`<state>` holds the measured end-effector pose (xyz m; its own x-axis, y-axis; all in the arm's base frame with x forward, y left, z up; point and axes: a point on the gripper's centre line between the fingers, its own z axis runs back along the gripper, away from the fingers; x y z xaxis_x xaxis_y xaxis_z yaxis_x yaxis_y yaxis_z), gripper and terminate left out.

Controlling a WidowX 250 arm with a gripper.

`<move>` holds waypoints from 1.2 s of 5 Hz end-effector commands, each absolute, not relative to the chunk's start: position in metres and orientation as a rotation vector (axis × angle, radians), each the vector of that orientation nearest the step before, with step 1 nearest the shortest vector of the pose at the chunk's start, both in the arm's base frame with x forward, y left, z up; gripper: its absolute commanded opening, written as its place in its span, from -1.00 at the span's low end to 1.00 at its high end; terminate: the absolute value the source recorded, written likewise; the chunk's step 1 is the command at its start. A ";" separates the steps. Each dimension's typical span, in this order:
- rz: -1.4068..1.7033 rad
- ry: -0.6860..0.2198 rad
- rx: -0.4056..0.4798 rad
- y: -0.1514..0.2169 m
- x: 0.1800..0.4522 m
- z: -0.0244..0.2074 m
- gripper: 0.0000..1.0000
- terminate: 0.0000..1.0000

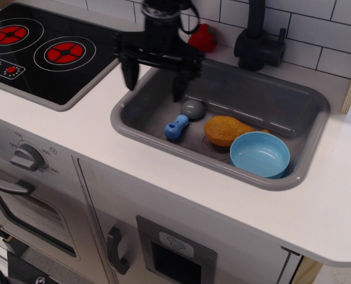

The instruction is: Put spoon in bowl sink

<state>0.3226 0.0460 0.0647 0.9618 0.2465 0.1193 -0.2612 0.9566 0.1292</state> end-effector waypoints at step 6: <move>-0.075 -0.137 0.213 0.035 0.337 -0.003 1.00 -1.00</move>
<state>0.3320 0.0349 -0.0171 0.9926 -0.0843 0.0876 0.0641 0.9752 0.2119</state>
